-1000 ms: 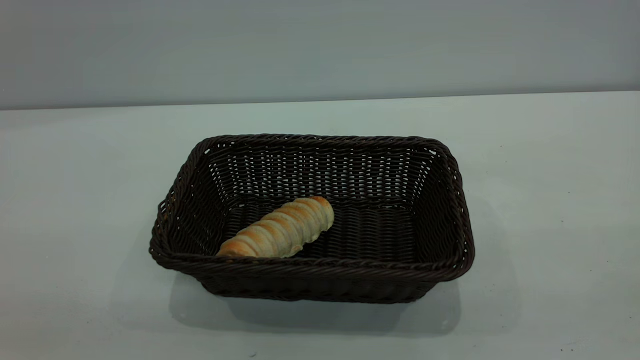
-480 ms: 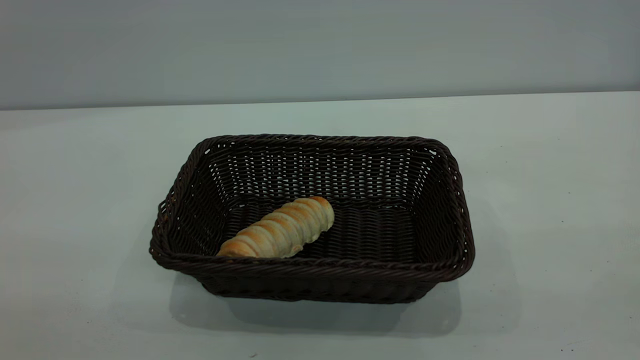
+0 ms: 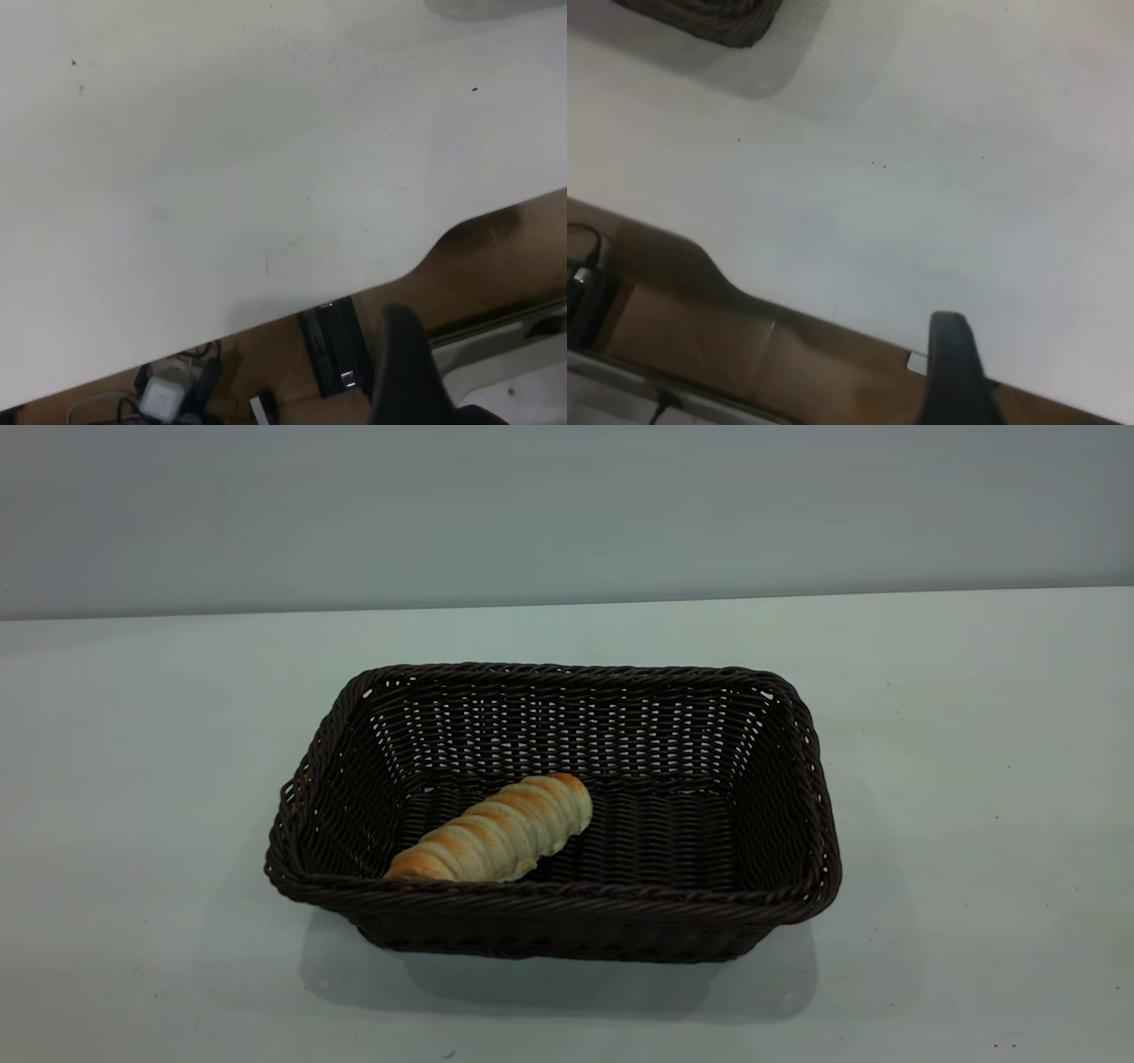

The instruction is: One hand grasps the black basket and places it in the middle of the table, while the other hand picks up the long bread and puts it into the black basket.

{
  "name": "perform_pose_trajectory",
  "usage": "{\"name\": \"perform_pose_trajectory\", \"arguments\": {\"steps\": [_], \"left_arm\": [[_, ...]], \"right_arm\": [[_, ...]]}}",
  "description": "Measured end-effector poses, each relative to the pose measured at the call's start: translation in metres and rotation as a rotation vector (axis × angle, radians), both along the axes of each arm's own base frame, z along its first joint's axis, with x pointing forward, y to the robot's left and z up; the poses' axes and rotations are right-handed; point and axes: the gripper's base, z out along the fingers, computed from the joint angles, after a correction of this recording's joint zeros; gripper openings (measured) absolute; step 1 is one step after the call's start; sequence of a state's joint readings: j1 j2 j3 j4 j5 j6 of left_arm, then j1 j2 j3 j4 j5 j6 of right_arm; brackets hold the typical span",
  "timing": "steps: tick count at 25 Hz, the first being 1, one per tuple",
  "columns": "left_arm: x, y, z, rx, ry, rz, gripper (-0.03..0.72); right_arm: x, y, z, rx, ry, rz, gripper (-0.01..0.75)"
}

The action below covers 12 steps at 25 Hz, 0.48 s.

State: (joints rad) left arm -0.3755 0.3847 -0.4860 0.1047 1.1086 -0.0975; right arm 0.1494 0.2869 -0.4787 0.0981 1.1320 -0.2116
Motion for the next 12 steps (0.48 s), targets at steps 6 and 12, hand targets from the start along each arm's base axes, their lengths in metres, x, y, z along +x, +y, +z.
{"name": "perform_pose_trajectory", "arguments": {"steps": [6, 12], "left_arm": [[0.0, 0.0, 0.0, 0.001, 0.0, -0.001, 0.473], [-0.0024, 0.0012, 0.0007, -0.007, -0.018, 0.009, 0.473]], "right_arm": [[0.0, 0.0, 0.0, 0.0, 0.0, 0.0, 0.511], [-0.0046, -0.0015, 0.0012, 0.006, -0.035, -0.03, 0.511]]}}
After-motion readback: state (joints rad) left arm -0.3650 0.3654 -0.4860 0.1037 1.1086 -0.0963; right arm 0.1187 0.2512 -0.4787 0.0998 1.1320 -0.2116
